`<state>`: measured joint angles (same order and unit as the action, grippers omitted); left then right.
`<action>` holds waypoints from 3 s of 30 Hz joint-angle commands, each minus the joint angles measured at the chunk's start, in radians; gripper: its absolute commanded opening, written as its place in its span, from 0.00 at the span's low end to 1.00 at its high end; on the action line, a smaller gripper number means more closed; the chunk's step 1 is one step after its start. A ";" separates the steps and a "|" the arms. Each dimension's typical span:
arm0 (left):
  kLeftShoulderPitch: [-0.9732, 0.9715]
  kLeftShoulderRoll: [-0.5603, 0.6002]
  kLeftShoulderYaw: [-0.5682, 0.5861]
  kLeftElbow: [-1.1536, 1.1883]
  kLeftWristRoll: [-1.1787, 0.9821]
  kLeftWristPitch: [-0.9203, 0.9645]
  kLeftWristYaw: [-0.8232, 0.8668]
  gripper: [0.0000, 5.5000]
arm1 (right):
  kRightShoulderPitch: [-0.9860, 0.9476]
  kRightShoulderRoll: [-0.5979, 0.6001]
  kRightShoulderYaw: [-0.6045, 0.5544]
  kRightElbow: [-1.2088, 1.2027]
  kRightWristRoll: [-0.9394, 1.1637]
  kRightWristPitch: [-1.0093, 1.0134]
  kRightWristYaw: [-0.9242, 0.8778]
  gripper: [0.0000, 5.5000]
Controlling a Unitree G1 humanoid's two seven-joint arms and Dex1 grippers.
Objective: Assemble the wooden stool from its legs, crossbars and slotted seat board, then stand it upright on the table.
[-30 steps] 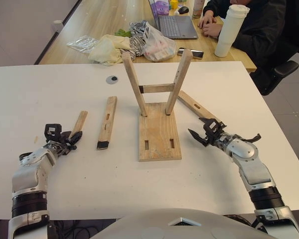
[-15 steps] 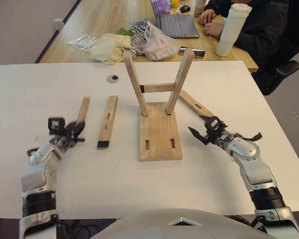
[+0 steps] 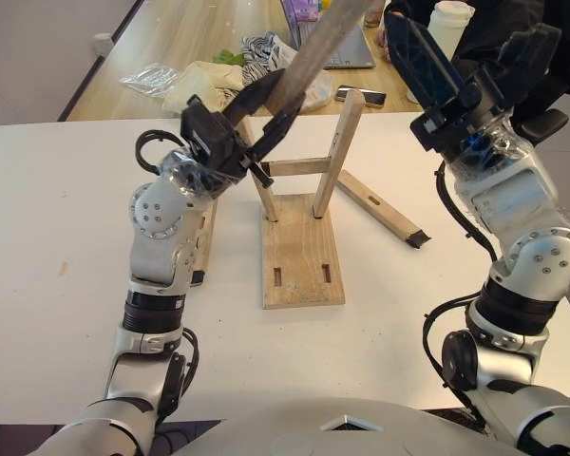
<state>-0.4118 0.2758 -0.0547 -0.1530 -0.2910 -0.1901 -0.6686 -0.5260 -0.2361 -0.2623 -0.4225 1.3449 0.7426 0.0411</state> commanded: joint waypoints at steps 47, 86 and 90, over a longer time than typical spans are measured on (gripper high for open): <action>0.021 -0.007 -0.055 0.034 0.021 -0.016 -0.004 0.23 | -0.040 0.017 0.098 0.036 0.069 -0.064 -0.105 0.15; 0.014 -0.055 0.115 0.295 -0.013 0.124 0.172 0.60 | 0.012 -0.085 0.107 1.067 -0.928 -0.829 0.594 0.07; 0.009 -0.058 0.125 0.300 -0.015 0.127 0.180 0.60 | 0.045 -0.095 0.115 1.040 -0.952 -0.833 0.623 0.07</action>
<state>-0.3905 0.2196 0.0631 0.1454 -0.3051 -0.0704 -0.4976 -0.5132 -0.3251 -0.1557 0.6265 0.4221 -0.1059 0.6510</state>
